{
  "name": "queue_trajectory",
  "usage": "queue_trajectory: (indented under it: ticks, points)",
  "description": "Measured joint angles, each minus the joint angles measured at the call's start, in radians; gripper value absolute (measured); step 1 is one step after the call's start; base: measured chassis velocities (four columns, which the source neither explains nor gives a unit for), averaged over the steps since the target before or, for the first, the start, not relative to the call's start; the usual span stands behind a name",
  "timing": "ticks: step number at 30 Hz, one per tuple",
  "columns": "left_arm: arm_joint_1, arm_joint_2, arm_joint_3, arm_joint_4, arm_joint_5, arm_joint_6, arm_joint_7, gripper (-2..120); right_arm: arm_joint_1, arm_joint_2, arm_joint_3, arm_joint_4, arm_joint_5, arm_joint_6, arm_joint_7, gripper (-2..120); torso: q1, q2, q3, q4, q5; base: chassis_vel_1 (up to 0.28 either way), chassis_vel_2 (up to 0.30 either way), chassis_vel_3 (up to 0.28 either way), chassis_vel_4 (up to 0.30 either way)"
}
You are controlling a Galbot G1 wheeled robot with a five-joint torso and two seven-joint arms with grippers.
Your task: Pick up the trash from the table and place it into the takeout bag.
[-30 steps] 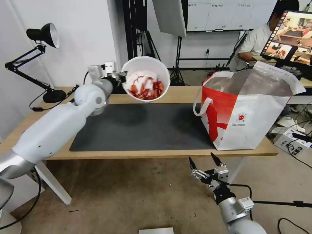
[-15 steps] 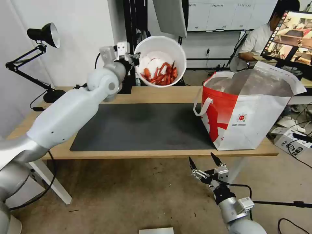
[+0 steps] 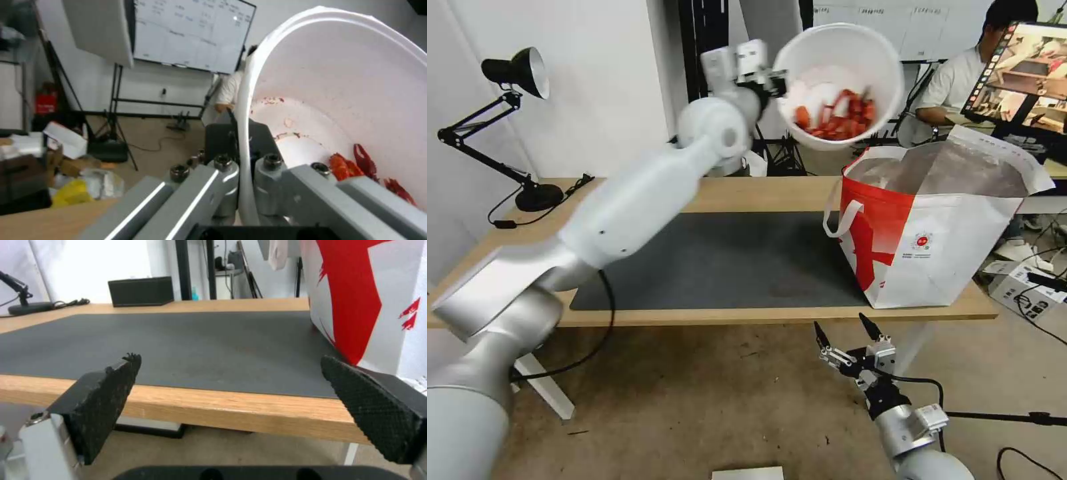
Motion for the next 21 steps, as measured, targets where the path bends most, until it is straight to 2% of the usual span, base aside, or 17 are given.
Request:
queue_trajectory:
  ticks: [1, 4, 5, 8, 9, 12, 16, 21]
  points:
    - [0.0, 0.0, 0.0, 0.0, 0.0, 0.0, 0.0, 0, 0.0, 0.0, 0.0, 0.0, 0.0, 0.0, 0.0, 100, 0.0, 0.0, 0.0, 0.0, 0.0, 0.0, 0.0, 0.0, 0.0]
    - [-0.006, -0.083, 0.031, 0.042, 0.016, -0.006, -0.028, 0, 0.0, 0.0, 0.0, 0.0, 0.0, 0.0, 0.0, 100, 0.0, 0.0, 0.0, 0.0001, 0.0, 0.0, 0.0, 0.0, 0.0]
    - [-0.006, -0.083, 0.031, 0.042, 0.016, -0.006, -0.028, 0, 0.0, 0.0, 0.0, 0.0, 0.0, 0.0, 0.0, 100, 0.0, 0.0, 0.0, 0.0001, 0.0, 0.0, 0.0, 0.0, 0.0]
    - [-0.008, -0.183, 0.052, 0.1, 0.051, -0.019, -0.034, 0, 0.0, 0.0, 0.0, 0.0, 0.0, 0.0, 0.0, 100, 0.0, 0.0, 0.0, -0.0003, 0.0001, 0.0, 0.0, 0.0, 0.0]
    - [-0.008, -0.183, 0.052, 0.1, 0.051, -0.019, -0.034, 0, 0.0, 0.0, 0.0, 0.0, 0.0, 0.0, 0.0, 100, 0.0, 0.0, 0.0, -0.0003, 0.0001, 0.0, 0.0, 0.0, 0.0]
    - [-0.009, -0.237, 0.075, 0.148, 0.085, -0.031, -0.033, 0, 0.0, 0.0, 0.0, 0.0, 0.0, 0.0, 0.0, 100, 0.0, 0.0, 0.0, -0.0003, 0.0001, 0.0, 0.0, 0.0, 0.0]
    - [-0.008, -0.257, 0.091, 0.181, 0.119, -0.048, -0.038, 0, 0.0, 0.0, 0.0, 0.0, 0.0, 0.0, 0.0, 100, 0.0, 0.0, 0.0, 0.0002, -0.0002, 0.0, 0.0, 0.0, 0.0]
    - [0.01, -0.264, 0.12, 0.224, 0.214, -0.085, -0.037, 0, 0.0, 0.0, 0.0, 0.0, 0.0, 0.0, 0.0, 100, 0.0, 0.0, 0.0, 0.0, -0.0001, 0.0, 0.0, 0.0, 0.0]
